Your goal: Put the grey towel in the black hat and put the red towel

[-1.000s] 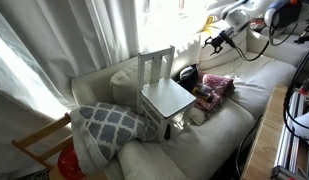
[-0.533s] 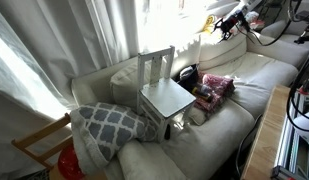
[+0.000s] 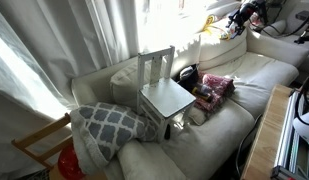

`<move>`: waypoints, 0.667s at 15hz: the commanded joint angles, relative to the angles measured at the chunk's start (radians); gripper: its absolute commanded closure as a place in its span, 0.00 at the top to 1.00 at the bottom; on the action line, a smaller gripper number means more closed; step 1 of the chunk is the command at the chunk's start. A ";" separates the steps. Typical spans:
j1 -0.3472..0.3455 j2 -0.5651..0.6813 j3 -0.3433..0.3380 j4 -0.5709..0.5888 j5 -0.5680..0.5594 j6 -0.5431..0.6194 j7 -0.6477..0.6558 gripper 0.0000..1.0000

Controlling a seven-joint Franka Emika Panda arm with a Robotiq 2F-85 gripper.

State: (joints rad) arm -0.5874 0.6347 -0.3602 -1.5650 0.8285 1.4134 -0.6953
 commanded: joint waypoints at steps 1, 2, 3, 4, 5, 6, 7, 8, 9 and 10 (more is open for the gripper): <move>0.003 -0.180 0.024 -0.228 -0.031 0.130 -0.112 1.00; -0.002 -0.212 0.030 -0.263 -0.006 0.155 -0.148 1.00; -0.004 -0.243 0.034 -0.298 0.014 0.180 -0.180 1.00; -0.003 -0.275 0.036 -0.330 0.037 0.207 -0.218 1.00; 0.000 -0.303 0.037 -0.362 0.057 0.229 -0.250 1.00; 0.006 -0.330 0.036 -0.391 0.075 0.249 -0.276 1.00; -0.003 -0.238 0.031 -0.270 0.038 0.177 -0.209 1.00; 0.002 -0.266 0.029 -0.300 0.051 0.192 -0.230 1.00; 0.005 -0.286 0.028 -0.322 0.057 0.202 -0.240 1.00; 0.007 -0.299 0.027 -0.336 0.059 0.207 -0.246 1.00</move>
State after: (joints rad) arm -0.5859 0.3326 -0.3262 -1.9053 0.8862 1.6242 -0.9413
